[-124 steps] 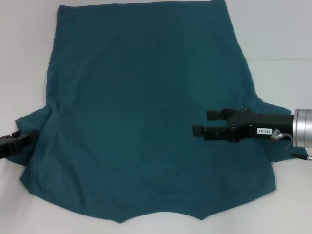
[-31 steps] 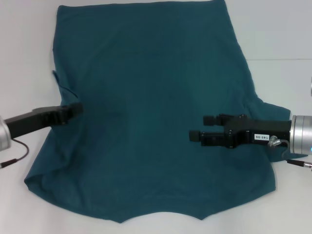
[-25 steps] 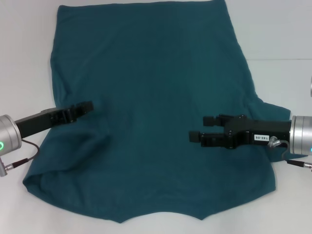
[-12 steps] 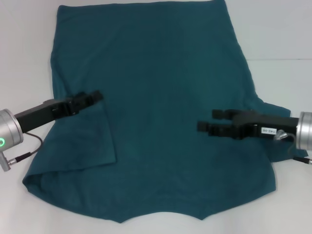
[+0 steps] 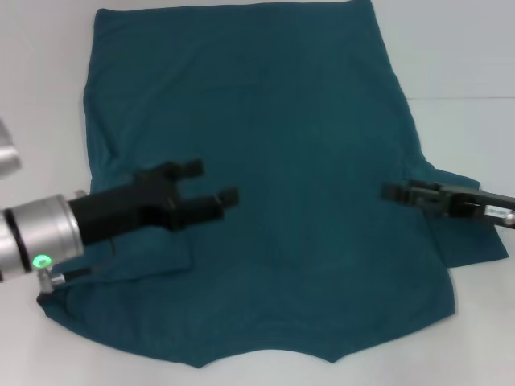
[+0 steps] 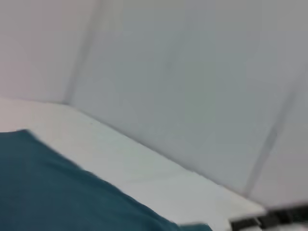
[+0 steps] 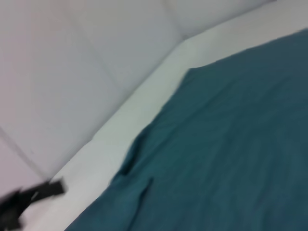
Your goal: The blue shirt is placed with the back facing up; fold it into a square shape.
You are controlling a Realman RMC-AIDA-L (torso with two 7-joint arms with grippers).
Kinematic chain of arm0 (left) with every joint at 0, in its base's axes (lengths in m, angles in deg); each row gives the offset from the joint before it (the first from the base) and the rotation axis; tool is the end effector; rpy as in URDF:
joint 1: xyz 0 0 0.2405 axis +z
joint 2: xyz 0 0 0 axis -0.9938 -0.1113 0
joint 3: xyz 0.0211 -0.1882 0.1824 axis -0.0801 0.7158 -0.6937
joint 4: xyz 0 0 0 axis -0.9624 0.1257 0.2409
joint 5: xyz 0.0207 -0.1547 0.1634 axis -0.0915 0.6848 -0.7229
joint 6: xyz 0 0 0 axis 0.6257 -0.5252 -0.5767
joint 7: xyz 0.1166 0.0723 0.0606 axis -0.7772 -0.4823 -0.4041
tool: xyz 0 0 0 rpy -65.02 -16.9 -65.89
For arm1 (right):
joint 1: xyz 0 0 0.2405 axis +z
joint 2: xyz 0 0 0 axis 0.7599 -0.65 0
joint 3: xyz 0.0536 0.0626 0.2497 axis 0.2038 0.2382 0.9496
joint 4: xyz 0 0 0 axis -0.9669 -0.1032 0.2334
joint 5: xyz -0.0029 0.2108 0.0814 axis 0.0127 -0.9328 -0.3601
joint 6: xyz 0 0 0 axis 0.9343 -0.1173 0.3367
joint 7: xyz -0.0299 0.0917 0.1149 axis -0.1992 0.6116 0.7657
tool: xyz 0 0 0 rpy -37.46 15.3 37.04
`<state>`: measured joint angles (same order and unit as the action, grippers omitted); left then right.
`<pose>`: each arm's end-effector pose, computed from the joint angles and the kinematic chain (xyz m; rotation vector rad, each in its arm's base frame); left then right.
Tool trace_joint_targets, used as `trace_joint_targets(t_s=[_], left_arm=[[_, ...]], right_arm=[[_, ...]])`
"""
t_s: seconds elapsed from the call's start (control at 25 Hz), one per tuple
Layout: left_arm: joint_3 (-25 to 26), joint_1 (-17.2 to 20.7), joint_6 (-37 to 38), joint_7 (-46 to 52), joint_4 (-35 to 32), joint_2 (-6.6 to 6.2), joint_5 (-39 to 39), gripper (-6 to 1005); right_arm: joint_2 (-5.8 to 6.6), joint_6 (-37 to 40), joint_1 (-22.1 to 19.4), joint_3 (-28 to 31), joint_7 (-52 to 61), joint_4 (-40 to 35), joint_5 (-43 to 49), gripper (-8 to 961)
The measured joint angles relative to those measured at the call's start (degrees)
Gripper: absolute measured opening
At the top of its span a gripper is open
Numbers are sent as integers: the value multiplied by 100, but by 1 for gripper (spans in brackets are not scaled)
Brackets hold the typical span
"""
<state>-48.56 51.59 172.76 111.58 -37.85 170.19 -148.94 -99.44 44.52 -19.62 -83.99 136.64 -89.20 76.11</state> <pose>-0.2644 0.3597 -0.0246 -2.5016 -0.7624 -0.9034 0.3091 0.3703 0.0033 -2.3135 1.2881 0.7769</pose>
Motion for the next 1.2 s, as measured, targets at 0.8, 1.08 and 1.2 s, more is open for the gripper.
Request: trace_joint_targets(t_s=[0.8,1.08,1.2], left_arm=[[-1154,122,-198,-1101,-13,16,-349,949],[-1161,122,-191,-1097,-23,15,-417,949],[-1166,96,-171,-1074,-26,8,-448,949]], right_arm=[[737,-190,-235,201,2396,-97,922,908],[583,-680,-172,166,2374,-307,925,908],[570,-890,-111,85,2370,-270,930,908]])
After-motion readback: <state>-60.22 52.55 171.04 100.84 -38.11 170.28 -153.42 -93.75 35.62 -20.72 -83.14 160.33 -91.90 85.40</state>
